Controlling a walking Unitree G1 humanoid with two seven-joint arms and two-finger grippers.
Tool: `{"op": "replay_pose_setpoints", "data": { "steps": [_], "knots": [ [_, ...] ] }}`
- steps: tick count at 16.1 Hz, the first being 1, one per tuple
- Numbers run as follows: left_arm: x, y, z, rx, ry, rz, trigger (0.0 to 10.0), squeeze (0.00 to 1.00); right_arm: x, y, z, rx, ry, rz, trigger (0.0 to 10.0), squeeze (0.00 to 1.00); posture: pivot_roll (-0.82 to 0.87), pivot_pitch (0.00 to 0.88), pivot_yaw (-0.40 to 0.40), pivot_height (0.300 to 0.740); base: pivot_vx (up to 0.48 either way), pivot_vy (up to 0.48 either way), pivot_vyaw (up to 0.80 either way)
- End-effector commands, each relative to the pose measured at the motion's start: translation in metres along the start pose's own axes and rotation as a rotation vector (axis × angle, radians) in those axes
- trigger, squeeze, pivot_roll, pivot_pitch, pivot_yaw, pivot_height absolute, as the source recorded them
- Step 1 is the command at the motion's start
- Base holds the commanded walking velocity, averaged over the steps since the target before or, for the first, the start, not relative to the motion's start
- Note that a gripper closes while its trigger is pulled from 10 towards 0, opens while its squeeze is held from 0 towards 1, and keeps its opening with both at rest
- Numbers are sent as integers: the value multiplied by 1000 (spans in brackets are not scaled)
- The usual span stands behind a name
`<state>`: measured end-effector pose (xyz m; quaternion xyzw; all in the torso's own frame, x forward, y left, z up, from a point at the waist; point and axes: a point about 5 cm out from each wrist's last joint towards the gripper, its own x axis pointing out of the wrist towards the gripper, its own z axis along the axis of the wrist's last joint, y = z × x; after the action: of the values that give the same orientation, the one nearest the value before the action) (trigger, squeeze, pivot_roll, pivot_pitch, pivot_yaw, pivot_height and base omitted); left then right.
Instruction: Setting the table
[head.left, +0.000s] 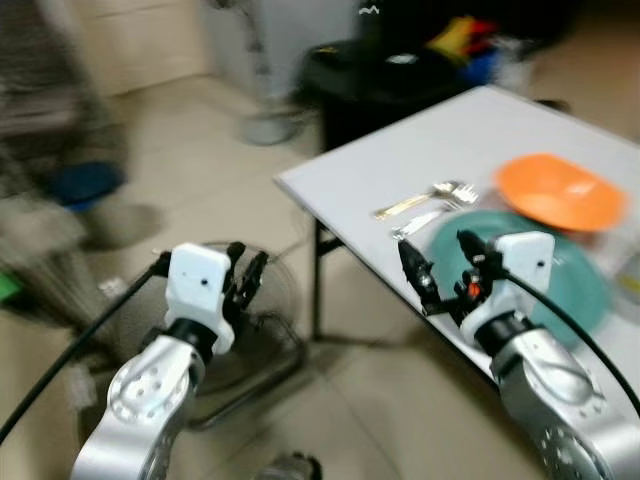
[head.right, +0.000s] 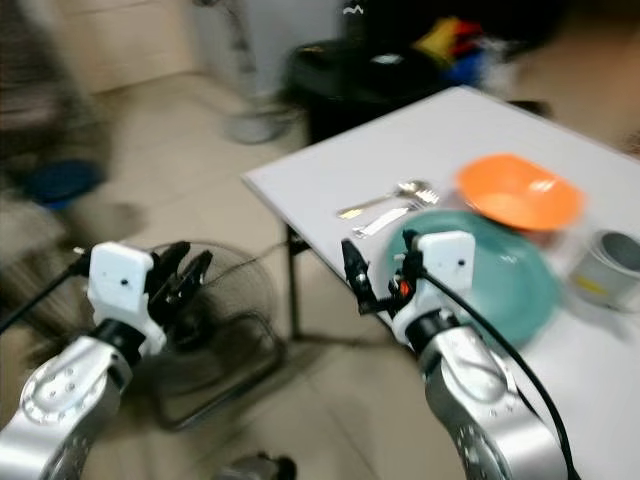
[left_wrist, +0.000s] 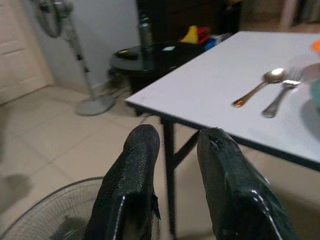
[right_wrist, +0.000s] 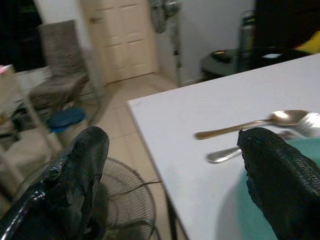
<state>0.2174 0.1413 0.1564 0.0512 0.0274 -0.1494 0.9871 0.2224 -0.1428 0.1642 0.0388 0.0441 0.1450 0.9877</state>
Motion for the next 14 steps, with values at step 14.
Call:
{"op": "replay_pose_setpoints", "data": {
  "steps": [14],
  "knots": [
    [10,5,2,19,-24,27,10000,0,3,5,-10,68,-12,-2,10000,1000,150,0,41,727,0,0,800]
  ]
}}
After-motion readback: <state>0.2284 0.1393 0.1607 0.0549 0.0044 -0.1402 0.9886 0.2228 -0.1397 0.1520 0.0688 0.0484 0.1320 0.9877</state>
